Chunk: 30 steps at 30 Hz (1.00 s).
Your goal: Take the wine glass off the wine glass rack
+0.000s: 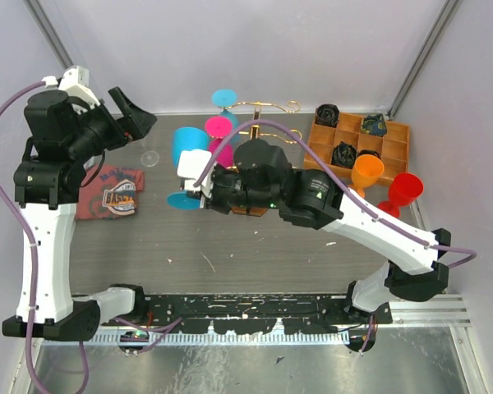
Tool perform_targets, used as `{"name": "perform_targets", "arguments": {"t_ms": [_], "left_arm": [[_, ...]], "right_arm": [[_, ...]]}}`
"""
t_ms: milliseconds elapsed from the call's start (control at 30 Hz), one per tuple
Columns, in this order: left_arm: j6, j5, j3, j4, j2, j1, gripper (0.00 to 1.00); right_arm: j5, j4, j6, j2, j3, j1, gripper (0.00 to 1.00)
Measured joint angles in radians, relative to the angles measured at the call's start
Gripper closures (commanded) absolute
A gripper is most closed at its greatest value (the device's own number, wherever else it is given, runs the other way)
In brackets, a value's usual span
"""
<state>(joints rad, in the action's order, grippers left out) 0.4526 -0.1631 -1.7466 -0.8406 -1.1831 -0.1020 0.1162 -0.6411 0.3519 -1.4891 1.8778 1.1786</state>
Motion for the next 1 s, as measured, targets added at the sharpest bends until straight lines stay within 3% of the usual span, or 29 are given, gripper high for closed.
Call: {"name": "perform_targets", "arguments": {"t_ms": [367, 1000], "left_arm": [[-0.007, -0.319, -0.145, -0.147, -0.197, 0.01, 0.01], [-0.013, -0.521, -0.143, -0.219, -0.212, 0.01, 0.02]], "right_arm": [[-0.102, -0.026, 0.233, 0.0, -0.038, 0.046, 0.99], [-0.096, -0.034, 0.298, -0.056, 0.004, 0.064, 0.99]]}}
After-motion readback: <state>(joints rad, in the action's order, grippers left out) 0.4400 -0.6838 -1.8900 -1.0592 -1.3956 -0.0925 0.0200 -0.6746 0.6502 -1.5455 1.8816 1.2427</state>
